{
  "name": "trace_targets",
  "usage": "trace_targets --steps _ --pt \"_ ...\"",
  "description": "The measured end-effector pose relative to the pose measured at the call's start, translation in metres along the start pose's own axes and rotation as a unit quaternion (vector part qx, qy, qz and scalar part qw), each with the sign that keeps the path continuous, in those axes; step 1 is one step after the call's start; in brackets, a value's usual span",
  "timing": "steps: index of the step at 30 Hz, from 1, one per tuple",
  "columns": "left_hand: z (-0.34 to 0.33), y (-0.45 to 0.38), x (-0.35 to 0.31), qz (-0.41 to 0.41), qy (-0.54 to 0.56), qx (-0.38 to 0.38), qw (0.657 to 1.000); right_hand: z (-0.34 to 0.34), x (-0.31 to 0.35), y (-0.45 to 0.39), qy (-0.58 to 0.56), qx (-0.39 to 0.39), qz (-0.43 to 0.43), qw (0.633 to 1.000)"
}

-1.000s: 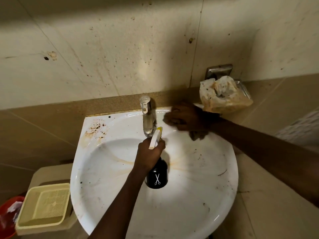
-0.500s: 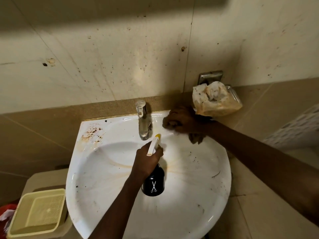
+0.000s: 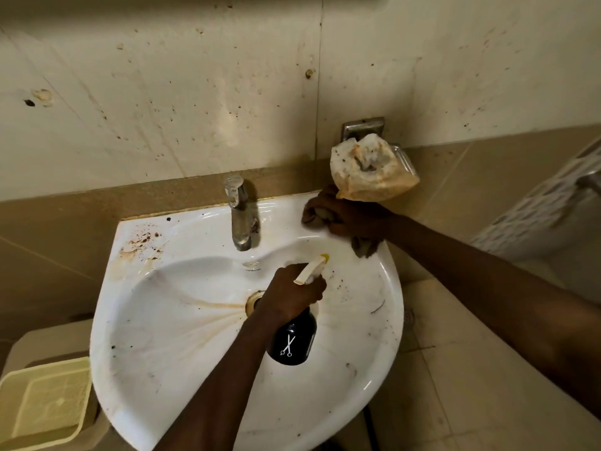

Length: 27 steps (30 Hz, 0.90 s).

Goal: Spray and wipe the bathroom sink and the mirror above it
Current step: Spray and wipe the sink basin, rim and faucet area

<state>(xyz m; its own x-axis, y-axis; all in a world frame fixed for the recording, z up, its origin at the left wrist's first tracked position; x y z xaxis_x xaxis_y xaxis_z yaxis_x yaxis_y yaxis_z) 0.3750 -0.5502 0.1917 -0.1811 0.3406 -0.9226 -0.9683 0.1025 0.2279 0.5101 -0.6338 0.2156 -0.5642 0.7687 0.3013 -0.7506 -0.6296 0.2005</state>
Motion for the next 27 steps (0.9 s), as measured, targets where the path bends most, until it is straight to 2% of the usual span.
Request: trace_targets --steps 4,6,10,14,18,23,25,27 --pt "-0.014 0.002 0.001 0.008 -0.002 0.035 0.999 -0.001 -0.011 -0.003 -0.011 -0.012 -0.056 0.998" --pt "-0.012 0.002 0.004 0.001 -0.028 0.036 0.999 -0.001 -0.008 -0.004 -0.014 -0.019 -0.043 0.999" --pt "0.005 0.007 0.011 0.005 -0.022 -0.012 1.000 0.006 -0.003 0.000 0.016 -0.038 -0.020 0.999" --pt "0.000 0.007 0.019 0.040 -0.006 -0.006 0.999 0.007 -0.001 0.000 0.023 -0.045 -0.019 0.999" --pt "0.000 0.003 0.017 0.010 -0.014 0.009 1.000 0.012 0.003 -0.005 0.036 -0.049 -0.031 0.998" --pt "0.007 0.000 0.023 0.007 -0.029 0.012 0.999 0.005 0.007 0.031 0.007 -0.043 0.060 0.997" --pt "0.009 -0.001 0.024 0.010 -0.015 0.027 0.999 0.004 0.005 0.049 0.038 -0.087 0.111 0.989" --pt "0.009 0.000 0.022 0.009 0.004 0.038 0.999 0.002 0.006 0.048 0.062 -0.107 0.119 0.985"
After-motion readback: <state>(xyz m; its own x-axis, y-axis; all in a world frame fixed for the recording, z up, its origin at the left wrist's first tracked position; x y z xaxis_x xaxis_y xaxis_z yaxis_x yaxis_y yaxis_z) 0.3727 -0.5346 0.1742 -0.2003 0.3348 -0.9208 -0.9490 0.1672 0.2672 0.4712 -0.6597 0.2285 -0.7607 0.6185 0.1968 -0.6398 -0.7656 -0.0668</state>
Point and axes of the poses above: each hand's wrist, its own y-axis away from the middle knuckle, its own z-axis out of the back of the hand, x = y × z, the point moved 10 cm from there along -y, towards the middle knuckle, and after that the axes turned 8 degrees about -z, right-handed, at the moved point
